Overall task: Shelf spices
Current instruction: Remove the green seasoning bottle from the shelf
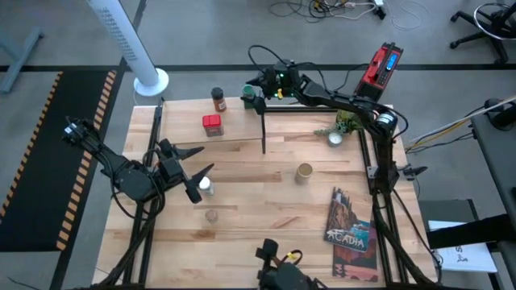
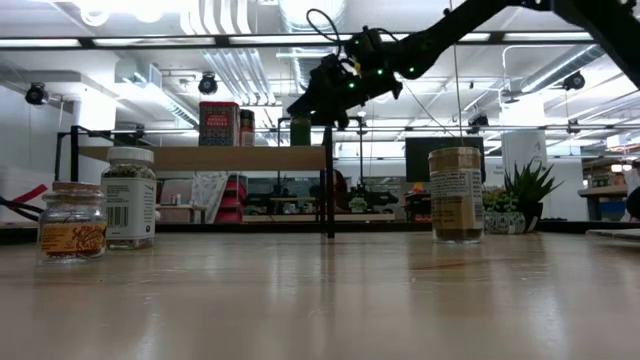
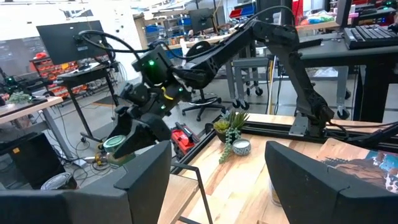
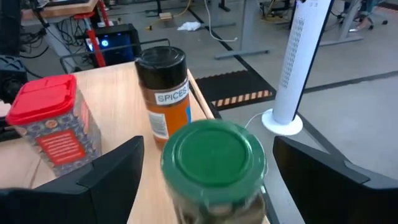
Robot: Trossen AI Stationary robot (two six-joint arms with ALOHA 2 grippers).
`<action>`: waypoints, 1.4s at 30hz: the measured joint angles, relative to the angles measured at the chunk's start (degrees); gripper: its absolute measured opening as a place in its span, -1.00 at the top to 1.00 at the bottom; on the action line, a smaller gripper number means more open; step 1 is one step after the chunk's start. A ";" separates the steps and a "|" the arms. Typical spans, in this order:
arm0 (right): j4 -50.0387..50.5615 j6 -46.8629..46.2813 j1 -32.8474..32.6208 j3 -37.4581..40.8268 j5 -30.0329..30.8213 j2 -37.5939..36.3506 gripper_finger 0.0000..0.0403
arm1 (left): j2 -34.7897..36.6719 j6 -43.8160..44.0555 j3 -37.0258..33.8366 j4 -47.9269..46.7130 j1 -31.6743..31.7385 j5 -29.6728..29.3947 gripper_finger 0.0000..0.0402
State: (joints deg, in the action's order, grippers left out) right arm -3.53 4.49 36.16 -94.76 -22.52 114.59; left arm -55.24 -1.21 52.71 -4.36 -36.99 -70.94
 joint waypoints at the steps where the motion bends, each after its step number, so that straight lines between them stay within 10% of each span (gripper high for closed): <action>1: -0.11 -0.02 0.00 -0.92 0.00 0.75 -0.66 | 0.00 0.00 0.00 0.00 0.00 0.02 -0.24; 9: 0.42 -0.04 0.00 -5.00 -0.04 4.61 -0.53 | 0.00 0.11 0.00 -1.31 0.00 0.04 -0.18; 19: 0.41 0.20 -0.02 -5.05 -1.96 4.79 0.13 | -0.01 1.50 0.00 -2.89 -0.01 0.09 -0.06; 42: 23.73 7.68 -9.85 -4.98 -5.15 -10.88 0.15 | 0.00 3.39 0.00 -3.39 0.00 1.30 0.00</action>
State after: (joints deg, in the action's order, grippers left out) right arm 20.20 12.17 26.31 -99.74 -27.68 103.70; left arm -55.24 2.18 52.71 -7.75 -36.99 -69.64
